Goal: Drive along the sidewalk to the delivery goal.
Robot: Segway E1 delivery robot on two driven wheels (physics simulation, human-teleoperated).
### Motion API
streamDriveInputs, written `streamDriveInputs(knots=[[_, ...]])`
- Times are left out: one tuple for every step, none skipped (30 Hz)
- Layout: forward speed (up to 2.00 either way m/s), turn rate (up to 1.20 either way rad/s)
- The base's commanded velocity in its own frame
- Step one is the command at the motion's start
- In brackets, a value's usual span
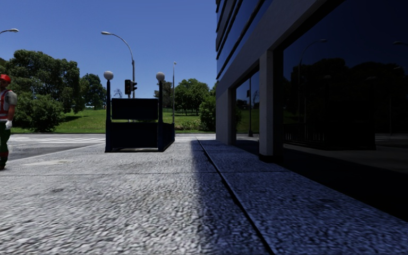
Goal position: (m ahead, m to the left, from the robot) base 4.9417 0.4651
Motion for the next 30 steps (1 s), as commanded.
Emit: streamDriveInputs(knots=[[2.00, 0.00], [2.00, 0.00], [2.00, 0.00], [2.00, 0.00], [2.00, 0.00], [2.00, 0.00], [2.00, 0.00], [2.00, 0.00], [2.00, 0.00], [2.00, 0.00], [2.00, 0.00], [2.00, 0.00], [2.00, 0.00], [2.00, 0.00], [2.00, 0.00], [2.00, 0.00], [2.00, 0.00], [2.00, 0.00], [2.00, 0.00], [2.00, 0.00], [2.00, 0.00], [2.00, 0.00], [2.00, 0.00], [2.00, 0.00], [2.00, 0.00], [2.00, 0.00], [2.00, 0.00], [2.00, 0.00], [2.00, 0.00], [2.00, 0.69]])
